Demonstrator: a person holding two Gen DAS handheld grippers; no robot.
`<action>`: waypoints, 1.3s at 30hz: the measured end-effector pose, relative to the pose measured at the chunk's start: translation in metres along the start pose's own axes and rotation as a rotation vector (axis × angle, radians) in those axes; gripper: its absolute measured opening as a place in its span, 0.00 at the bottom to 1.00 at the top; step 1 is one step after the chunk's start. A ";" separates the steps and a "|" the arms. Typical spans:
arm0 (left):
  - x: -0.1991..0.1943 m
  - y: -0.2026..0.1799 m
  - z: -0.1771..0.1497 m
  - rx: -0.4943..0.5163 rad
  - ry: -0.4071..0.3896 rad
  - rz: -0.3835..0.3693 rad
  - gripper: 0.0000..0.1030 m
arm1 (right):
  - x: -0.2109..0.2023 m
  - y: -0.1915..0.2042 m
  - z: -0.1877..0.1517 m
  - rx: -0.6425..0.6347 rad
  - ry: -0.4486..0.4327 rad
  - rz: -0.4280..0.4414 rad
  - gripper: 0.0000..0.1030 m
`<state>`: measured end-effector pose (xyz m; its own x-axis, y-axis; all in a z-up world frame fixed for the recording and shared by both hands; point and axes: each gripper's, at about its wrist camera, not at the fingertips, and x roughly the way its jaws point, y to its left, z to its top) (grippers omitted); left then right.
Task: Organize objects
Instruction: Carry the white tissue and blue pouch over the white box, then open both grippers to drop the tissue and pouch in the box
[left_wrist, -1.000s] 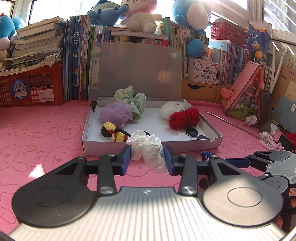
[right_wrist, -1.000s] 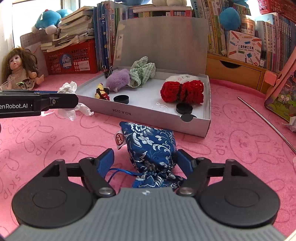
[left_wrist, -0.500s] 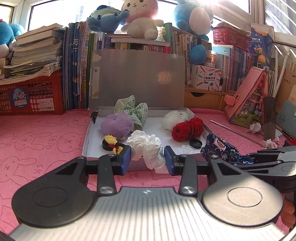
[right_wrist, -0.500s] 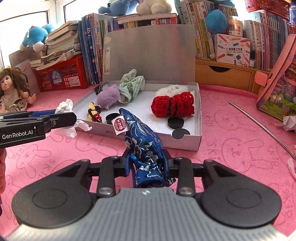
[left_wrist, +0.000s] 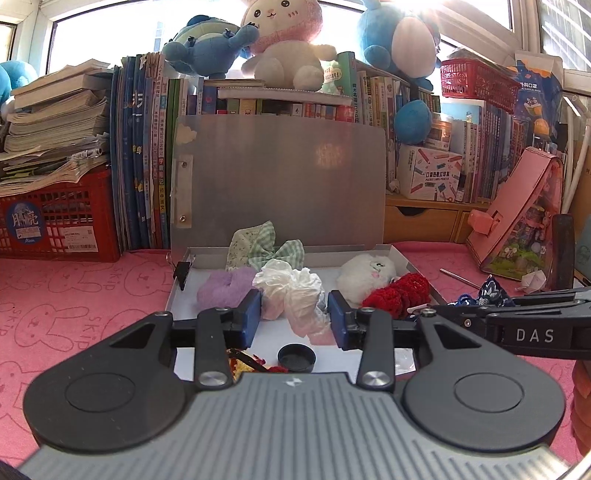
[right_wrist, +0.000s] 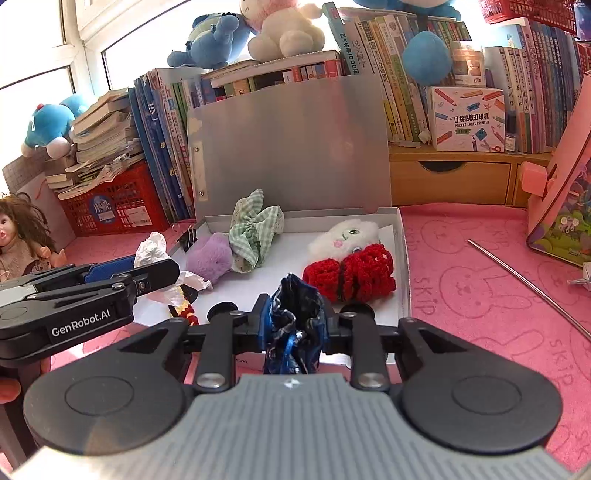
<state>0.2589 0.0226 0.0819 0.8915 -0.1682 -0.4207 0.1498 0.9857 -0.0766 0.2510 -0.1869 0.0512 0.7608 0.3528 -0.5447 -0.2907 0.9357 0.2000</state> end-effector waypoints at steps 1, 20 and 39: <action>0.003 0.000 0.001 -0.004 0.003 0.000 0.44 | 0.001 -0.001 0.002 0.007 -0.001 0.002 0.29; 0.062 0.009 -0.003 -0.014 0.062 0.011 0.44 | 0.046 -0.016 0.028 0.124 0.004 0.003 0.25; 0.103 0.010 -0.006 0.009 0.111 0.007 0.44 | 0.115 -0.016 0.055 0.211 0.020 0.050 0.25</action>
<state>0.3494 0.0152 0.0330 0.8397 -0.1604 -0.5189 0.1481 0.9868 -0.0654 0.3754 -0.1607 0.0302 0.7361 0.4007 -0.5455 -0.1987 0.8983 0.3918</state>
